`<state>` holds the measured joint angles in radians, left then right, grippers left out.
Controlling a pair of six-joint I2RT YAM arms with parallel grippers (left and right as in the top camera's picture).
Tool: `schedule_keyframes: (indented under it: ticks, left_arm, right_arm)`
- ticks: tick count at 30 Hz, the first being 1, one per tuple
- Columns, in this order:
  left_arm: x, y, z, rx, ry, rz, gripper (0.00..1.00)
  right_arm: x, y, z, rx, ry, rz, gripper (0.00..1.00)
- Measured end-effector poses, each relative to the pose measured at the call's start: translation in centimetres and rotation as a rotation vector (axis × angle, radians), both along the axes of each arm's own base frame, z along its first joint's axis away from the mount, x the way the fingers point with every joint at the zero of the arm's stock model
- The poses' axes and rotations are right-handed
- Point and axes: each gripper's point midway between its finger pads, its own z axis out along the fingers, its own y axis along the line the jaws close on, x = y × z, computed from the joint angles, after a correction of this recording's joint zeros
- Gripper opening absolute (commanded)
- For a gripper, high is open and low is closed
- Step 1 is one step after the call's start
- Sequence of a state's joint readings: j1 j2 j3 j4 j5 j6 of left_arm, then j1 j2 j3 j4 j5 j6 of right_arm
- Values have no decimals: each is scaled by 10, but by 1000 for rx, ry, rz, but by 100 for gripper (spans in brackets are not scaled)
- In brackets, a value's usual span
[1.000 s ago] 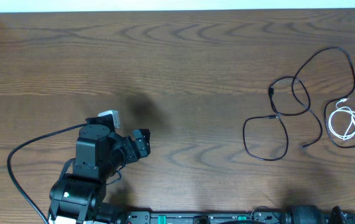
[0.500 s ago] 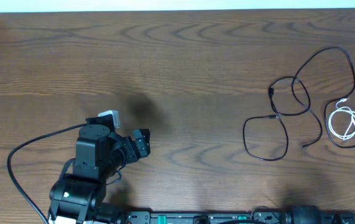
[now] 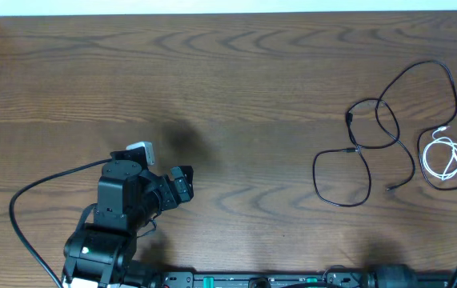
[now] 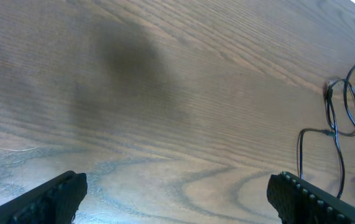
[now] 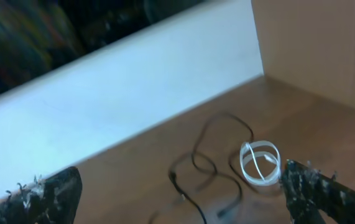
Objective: Untangle cables
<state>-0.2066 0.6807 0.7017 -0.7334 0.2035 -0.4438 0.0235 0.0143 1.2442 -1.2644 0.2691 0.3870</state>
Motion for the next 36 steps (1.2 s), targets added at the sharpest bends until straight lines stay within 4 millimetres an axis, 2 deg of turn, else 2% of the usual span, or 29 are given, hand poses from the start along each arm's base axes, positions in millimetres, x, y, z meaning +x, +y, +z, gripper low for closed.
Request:
schedule_keyframes:
  ticks: [5, 11, 17, 18, 21, 23, 25, 28, 33, 36]
  left_arm:
    - [0, 0, 0, 0, 0, 0, 98]
    - [0, 0, 0, 0, 0, 0, 98]
    - [0, 0, 0, 0, 0, 0, 98]
    - [0, 0, 0, 0, 0, 0, 98]
    - [0, 0, 0, 0, 0, 0, 98]
    - [0, 0, 0, 0, 0, 0, 98]
    - [0, 0, 0, 0, 0, 0, 98]
    - [0, 0, 0, 0, 0, 0, 98]
    - [0, 0, 0, 0, 0, 0, 98]
    - [0, 0, 0, 0, 0, 0, 98]
  right_arm:
    - [0, 0, 20, 2, -82, 0, 99]
    - [3, 0, 75, 9, -329, -2, 99]
    - [13, -1, 123, 18, -589, -8, 99]
    - [13, -1, 125, 20, -603, -10, 99]
    - [8, -2, 155, 19, -822, -23, 99]
    - [2, -2, 165, 18, -930, -32, 99]
    - [7, -3, 164, 20, -964, -40, 99]
    - [27, -4, 150, 18, -939, -44, 99]
    - [72, -4, 112, 17, -824, -45, 99]
    - [101, -4, 83, 16, -739, -46, 99]
